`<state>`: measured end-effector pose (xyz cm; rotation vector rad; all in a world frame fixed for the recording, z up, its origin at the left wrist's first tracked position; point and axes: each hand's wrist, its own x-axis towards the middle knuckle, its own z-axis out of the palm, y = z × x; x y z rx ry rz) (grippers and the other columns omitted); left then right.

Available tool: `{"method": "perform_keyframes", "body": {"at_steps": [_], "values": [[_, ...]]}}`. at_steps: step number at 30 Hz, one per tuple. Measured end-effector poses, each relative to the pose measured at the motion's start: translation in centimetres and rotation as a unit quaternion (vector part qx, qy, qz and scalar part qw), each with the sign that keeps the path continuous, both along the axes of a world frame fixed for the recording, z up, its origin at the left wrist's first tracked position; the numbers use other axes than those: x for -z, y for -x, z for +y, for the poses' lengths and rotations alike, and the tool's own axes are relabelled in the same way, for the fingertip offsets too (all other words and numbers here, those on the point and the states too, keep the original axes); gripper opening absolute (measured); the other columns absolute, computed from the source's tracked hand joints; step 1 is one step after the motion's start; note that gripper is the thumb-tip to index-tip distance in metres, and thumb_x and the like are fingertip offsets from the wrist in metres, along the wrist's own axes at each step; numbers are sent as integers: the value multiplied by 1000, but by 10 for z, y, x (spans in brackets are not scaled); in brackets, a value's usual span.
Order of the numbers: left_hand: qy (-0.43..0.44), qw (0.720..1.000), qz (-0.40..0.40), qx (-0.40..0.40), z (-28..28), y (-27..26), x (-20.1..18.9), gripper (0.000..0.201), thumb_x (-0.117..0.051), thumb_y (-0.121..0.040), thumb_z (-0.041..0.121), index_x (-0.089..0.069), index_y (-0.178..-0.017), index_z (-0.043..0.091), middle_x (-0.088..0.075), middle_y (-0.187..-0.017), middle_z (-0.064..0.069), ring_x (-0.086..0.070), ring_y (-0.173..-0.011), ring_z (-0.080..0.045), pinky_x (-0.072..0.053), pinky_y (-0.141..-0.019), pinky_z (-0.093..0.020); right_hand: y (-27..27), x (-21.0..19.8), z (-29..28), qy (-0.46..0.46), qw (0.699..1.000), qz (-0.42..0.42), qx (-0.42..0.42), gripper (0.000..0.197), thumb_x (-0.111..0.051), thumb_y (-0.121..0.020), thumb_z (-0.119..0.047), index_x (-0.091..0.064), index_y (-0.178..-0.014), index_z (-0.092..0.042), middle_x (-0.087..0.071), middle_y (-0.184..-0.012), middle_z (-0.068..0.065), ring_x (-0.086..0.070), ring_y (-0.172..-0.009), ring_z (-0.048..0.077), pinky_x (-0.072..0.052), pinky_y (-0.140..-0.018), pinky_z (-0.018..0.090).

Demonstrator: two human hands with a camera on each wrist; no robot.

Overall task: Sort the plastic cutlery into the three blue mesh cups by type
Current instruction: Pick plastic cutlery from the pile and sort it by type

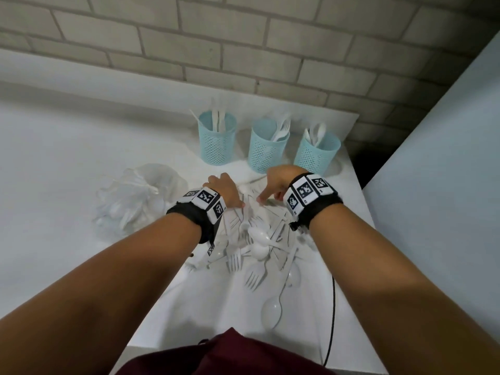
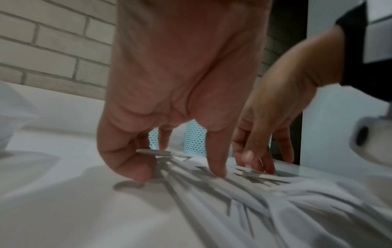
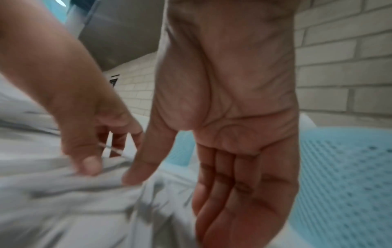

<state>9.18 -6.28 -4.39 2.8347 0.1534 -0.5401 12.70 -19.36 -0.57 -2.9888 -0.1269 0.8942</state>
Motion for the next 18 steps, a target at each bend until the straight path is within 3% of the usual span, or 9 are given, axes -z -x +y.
{"method": "perform_keyframes", "body": {"at_steps": [3,5,9,11,14,16,18], "values": [[42,999,-7,-23,0,-2,1,73,-66,-85,29,-24,-135,-5,-38,-138,-19,-40,-129,-30,-37,-101,-35,12,15,-2,-30,998,-35,35,35,-74,-78,-36,-52,-69,-10,-60,-85,6,-57,-77,23,-45,-66,28],[78,996,-11,-31,0,-4,2,66,-62,-88,21,-26,-134,-10,-39,-138,-19,-44,-127,-29,-40,-101,-33,15,20,-3,-36,997,-53,53,35,-74,-79,-30,-47,-68,-11,-57,-86,6,-55,-78,23,-43,-65,28],[90,994,0,-58,-1,-5,2,61,-55,-90,15,-27,-136,-12,-38,-142,-21,-48,-125,-29,-43,-100,-31,20,29,-5,-60,990,-107,74,28,-70,-81,-21,-56,-97,-3,-55,-92,8,-57,-87,24,-43,-69,26],[97,994,-6,-56,-2,-7,2,57,-52,-91,13,-29,-136,-10,-37,-143,-22,-47,-126,-28,-42,-100,-30,23,33,-4,-77,986,-123,81,21,-66,-80,-16,-57,-95,-4,-54,-91,8,-56,-84,23,-43,-67,26],[115,992,-3,-57,0,-9,0,37,-53,-89,12,-48,-122,-5,-55,-127,-18,-55,-116,-29,-45,-91,-29,24,39,0,-112,979,-147,89,17,-61,-78,-11,-59,-93,-5,-57,-92,10,-57,-83,25,-44,-66,25],[142,988,11,-55,0,-11,1,27,-53,-89,13,-55,-110,-4,-59,-120,-18,-58,-108,-30,-46,-86,-30,22,42,2,-114,978,-149,87,10,-60,-77,-13,-55,-83,-6,-56,-87,9,-55,-79,25,-41,-62,25],[186,980,28,-64,0,-15,7,16,-54,-85,10,-57,-95,-2,-64,-101,-19,-60,-88,-29,-47,-77,-31,20,45,3,-117,979,-140,89,11,-60,-78,-15,-53,-77,-7,-54,-79,7,-55,-78,26,-38,-55,22]]}}
